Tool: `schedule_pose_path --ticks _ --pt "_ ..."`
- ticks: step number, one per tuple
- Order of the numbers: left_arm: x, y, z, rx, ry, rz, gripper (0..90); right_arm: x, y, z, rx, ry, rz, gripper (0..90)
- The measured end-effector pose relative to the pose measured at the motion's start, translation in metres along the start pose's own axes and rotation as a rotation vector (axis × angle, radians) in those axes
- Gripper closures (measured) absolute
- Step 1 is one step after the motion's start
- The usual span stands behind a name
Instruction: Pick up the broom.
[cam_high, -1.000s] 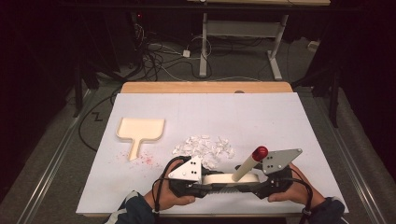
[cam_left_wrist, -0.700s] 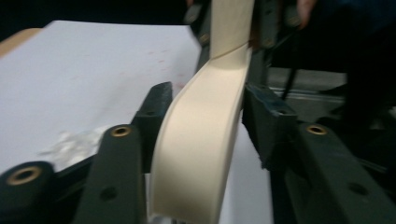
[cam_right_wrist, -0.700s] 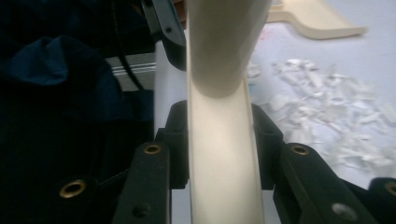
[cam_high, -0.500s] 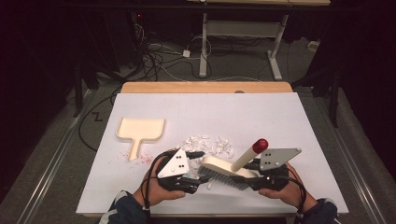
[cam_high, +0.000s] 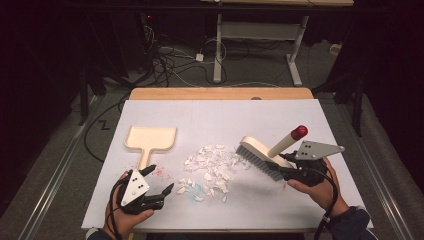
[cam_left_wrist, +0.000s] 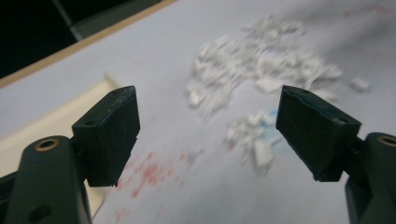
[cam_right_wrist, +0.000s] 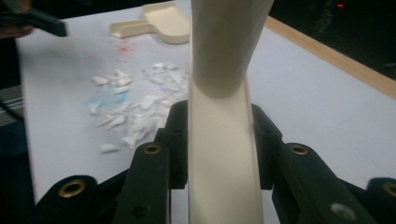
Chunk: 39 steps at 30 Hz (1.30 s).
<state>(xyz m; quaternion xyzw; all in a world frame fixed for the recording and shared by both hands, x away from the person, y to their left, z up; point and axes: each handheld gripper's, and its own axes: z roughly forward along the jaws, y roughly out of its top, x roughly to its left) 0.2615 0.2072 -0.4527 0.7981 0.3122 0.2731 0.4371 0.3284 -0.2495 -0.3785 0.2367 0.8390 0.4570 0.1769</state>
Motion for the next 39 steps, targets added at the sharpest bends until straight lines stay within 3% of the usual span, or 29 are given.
schedule_pose_path --ticks 6,10,13,20,24,30,39 --pt "0.000 -0.021 -0.013 0.072 0.035 -0.045 20.7 -0.009 -0.002 0.003 0.016 -0.084 0.020 67.5" --pt "-0.001 -0.028 -0.019 0.109 0.050 -0.024 20.7 -0.018 -0.006 0.008 0.038 -0.133 0.034 67.5" --pt "0.000 -0.032 -0.022 0.108 0.053 -0.036 20.4 -0.026 -0.007 0.016 0.050 -0.168 0.056 67.6" --pt "0.002 -0.040 -0.027 0.128 0.048 -0.038 19.8 -0.035 -0.006 0.029 0.089 -0.241 0.046 67.6" --pt "0.002 -0.040 -0.028 0.127 0.051 -0.041 19.8 -0.042 -0.007 0.034 0.100 -0.257 0.060 67.6" --pt "0.001 -0.040 -0.024 0.137 0.054 -0.041 18.5 -0.050 -0.011 0.039 0.131 -0.317 0.082 67.6" --pt "0.001 -0.040 -0.020 0.140 0.040 -0.043 18.5 -0.053 -0.012 0.044 0.151 -0.355 0.068 67.6"
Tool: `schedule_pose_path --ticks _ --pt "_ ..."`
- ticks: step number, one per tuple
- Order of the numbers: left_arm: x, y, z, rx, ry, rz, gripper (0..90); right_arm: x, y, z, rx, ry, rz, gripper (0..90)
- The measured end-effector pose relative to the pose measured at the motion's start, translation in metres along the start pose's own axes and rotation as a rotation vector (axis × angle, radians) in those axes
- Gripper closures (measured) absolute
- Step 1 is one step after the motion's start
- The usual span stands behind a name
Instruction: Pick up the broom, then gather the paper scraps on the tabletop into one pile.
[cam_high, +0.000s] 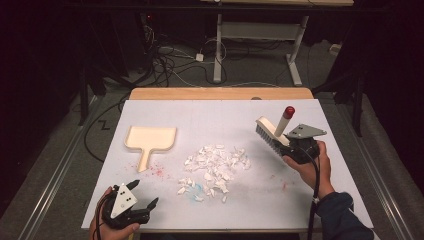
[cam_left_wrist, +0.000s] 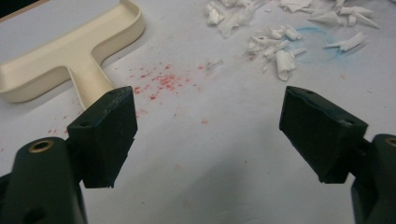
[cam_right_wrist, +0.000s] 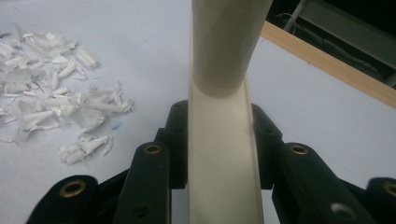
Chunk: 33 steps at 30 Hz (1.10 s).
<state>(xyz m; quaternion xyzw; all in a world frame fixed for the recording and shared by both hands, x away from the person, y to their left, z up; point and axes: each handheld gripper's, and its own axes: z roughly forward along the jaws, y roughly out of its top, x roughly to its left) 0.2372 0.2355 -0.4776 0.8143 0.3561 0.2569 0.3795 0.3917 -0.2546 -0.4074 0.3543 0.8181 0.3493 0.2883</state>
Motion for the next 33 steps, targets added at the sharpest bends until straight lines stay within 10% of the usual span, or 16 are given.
schedule_pose_path --ticks 20,26,33 --pt "-0.001 0.001 0.009 0.033 -0.020 0.007 18.4 0.014 0.011 0.026 0.019 0.005 -0.015 67.6" --pt "-0.001 0.001 0.010 0.028 -0.023 0.001 18.4 0.033 0.020 0.050 0.018 0.058 0.006 67.7" --pt "-0.001 0.000 0.009 0.022 -0.033 0.002 17.9 0.070 0.032 0.071 0.010 0.086 -0.082 67.4"
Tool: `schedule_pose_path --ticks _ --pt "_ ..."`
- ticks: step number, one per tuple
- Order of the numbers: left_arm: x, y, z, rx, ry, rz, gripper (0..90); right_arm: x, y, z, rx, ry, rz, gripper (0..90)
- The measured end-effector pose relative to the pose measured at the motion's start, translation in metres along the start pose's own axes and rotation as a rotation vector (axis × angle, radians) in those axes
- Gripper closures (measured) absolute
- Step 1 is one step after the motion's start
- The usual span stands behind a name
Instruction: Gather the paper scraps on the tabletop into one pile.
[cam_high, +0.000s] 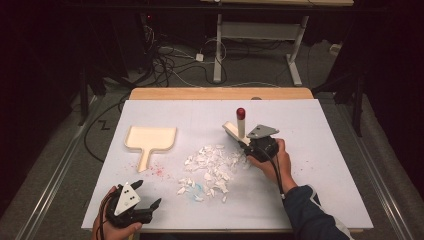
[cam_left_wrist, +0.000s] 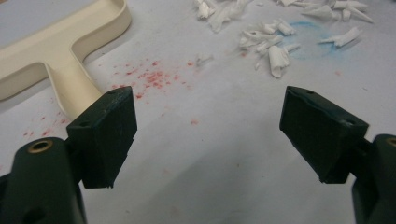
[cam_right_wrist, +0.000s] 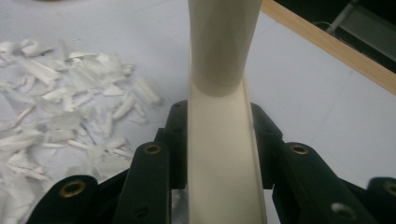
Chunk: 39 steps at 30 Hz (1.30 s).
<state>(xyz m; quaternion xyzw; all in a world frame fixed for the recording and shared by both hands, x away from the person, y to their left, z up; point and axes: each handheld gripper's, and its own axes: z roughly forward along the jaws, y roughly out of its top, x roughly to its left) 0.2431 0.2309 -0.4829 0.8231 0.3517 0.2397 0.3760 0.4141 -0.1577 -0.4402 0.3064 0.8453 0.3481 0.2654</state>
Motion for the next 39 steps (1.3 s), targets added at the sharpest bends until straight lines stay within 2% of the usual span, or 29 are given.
schedule_pose_path --ticks 4,5,6,9,13,17,21,24,28,32,36,39 --pt "0.001 0.001 0.001 -0.011 -0.006 -0.002 16.9 0.013 0.004 0.003 0.006 0.030 -0.040 67.2" --pt "0.001 0.001 0.001 -0.008 -0.007 0.000 16.9 0.018 0.005 0.003 -0.001 0.066 -0.055 67.1" --pt "0.001 0.001 0.001 -0.007 -0.008 0.003 16.9 0.018 0.005 0.003 -0.001 0.066 -0.055 67.1" --pt "0.000 0.002 0.002 -0.007 -0.012 0.010 17.0 0.027 0.006 0.000 -0.012 0.117 -0.072 67.0" --pt "-0.001 0.003 0.002 -0.008 -0.011 0.012 16.9 0.039 0.009 -0.008 -0.025 0.190 -0.097 67.2" --pt "-0.002 0.002 0.000 -0.009 -0.009 0.011 16.9 0.047 0.011 -0.021 -0.032 0.229 -0.124 67.6" --pt "-0.002 0.002 -0.001 -0.010 -0.006 0.007 16.9 0.048 0.017 -0.032 -0.040 0.193 -0.142 67.6" --pt "-0.002 0.001 -0.002 -0.008 -0.005 0.010 16.9 0.041 0.024 -0.037 -0.066 0.181 -0.123 67.6" --pt "-0.002 0.001 -0.003 -0.007 -0.003 0.011 16.9 0.034 0.035 -0.037 -0.070 0.120 -0.146 67.6" --pt "-0.002 0.000 -0.003 -0.007 -0.003 0.007 16.9 0.023 0.042 -0.022 -0.046 0.071 -0.163 67.6" --pt "-0.002 0.000 -0.002 -0.006 -0.006 0.009 16.9 0.015 0.043 0.004 -0.005 0.039 -0.178 67.6" --pt "-0.002 0.000 -0.001 0.000 -0.010 0.013 16.9 0.015 0.044 0.021 -0.007 0.040 -0.209 67.6"
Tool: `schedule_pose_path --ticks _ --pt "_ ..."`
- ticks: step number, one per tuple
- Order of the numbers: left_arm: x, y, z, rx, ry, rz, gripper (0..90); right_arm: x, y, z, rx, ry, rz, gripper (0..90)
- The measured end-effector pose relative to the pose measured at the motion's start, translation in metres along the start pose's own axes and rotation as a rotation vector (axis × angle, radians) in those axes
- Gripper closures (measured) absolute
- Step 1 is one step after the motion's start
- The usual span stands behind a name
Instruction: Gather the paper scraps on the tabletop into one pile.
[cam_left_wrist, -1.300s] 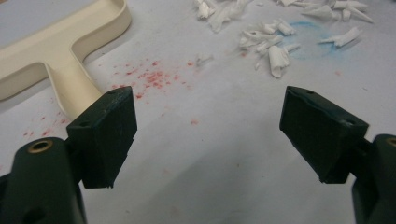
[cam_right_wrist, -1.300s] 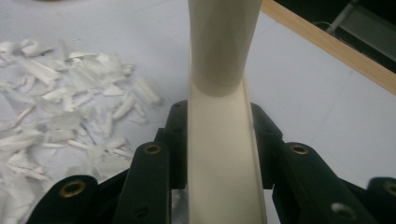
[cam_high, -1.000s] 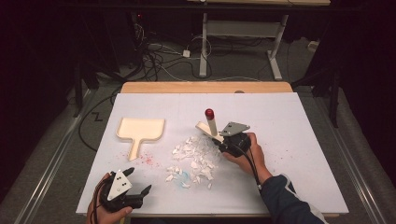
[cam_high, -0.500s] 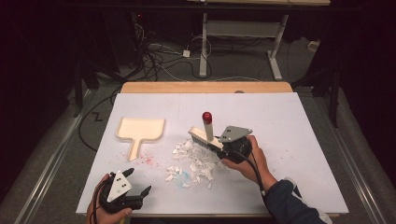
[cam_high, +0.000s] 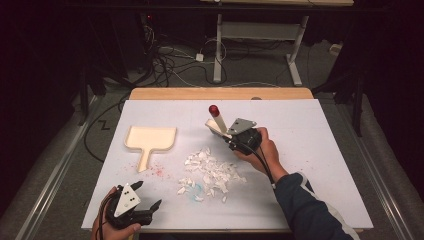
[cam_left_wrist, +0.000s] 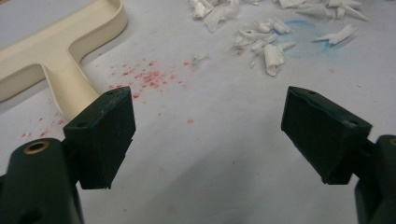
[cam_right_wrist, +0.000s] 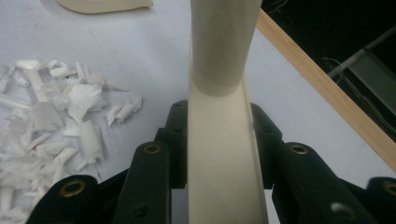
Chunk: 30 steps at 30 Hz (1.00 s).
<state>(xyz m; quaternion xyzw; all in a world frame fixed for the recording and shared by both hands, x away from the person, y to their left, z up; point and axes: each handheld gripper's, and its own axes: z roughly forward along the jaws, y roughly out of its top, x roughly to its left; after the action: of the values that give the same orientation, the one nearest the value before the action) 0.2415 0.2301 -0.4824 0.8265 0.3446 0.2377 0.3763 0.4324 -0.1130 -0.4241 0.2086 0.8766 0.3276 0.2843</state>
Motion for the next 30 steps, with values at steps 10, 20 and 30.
schedule_pose_path --ticks 10,20,30 --pt "-0.001 0.001 0.005 0.012 -0.021 0.009 16.9 0.027 0.010 0.022 -0.096 0.196 -0.117 67.5" --pt "-0.003 0.001 0.002 0.000 -0.027 0.007 17.0 0.038 0.003 -0.003 -0.158 0.457 -0.253 67.6" --pt "-0.004 0.001 0.000 0.007 -0.015 0.009 17.0 0.020 -0.006 -0.049 -0.225 0.315 -0.124 67.5"
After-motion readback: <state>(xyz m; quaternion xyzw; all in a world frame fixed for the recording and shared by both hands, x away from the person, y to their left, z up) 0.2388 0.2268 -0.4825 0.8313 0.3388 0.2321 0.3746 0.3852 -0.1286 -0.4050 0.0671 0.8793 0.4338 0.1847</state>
